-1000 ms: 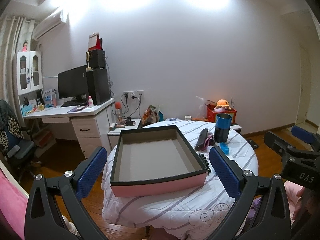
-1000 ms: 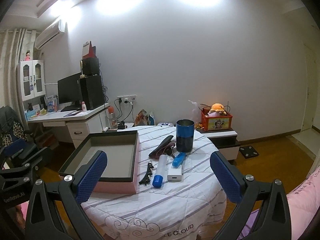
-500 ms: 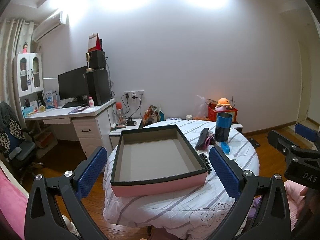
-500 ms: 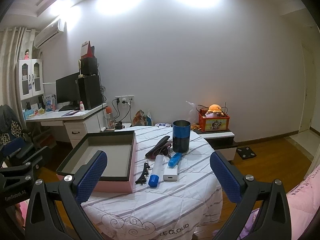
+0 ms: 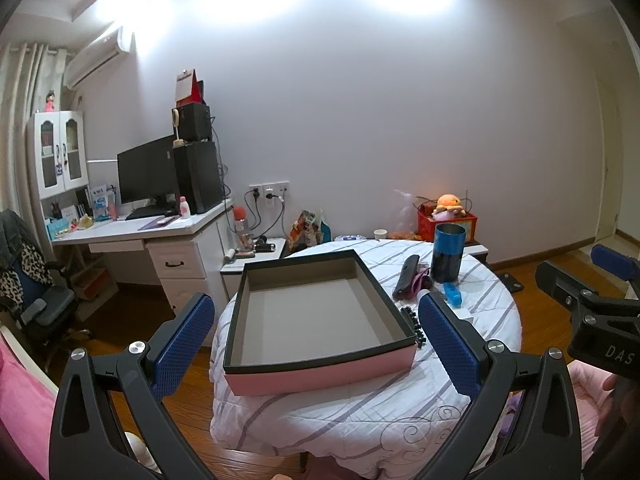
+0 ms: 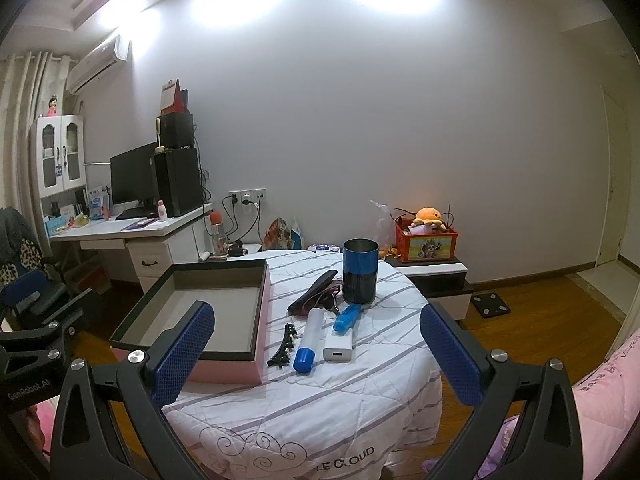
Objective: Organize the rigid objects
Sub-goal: 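Move both tools toward the pink tray and the objects beside it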
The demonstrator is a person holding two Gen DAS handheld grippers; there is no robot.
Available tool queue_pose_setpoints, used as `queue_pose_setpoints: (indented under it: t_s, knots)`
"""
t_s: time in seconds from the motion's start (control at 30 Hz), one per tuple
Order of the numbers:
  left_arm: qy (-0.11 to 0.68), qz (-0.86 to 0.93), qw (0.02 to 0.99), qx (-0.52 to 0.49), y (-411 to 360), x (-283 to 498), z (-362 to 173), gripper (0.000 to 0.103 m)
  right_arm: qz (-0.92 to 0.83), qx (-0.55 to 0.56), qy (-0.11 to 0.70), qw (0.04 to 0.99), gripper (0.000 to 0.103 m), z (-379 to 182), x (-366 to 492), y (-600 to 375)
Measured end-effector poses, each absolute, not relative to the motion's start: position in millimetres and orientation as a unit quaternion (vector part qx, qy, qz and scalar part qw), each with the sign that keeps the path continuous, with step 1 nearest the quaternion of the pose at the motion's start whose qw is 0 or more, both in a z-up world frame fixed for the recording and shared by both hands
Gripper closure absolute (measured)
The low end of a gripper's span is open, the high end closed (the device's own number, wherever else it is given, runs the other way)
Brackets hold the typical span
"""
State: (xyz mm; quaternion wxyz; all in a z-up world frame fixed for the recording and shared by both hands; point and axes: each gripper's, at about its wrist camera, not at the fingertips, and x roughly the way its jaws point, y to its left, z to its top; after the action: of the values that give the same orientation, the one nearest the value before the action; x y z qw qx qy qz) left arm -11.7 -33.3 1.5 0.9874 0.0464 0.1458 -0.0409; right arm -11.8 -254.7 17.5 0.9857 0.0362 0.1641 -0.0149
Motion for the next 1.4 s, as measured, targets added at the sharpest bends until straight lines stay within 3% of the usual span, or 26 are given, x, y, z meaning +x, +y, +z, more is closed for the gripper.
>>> queue_pose_setpoints:
  t_s: [1.4]
  knots:
    - [0.170,-0.013,0.985,0.040,-20.3,10.8,-6.6,0.000,-0.011,0.026,0.168,0.985,0.000,11.9,-4.9,-251.4]
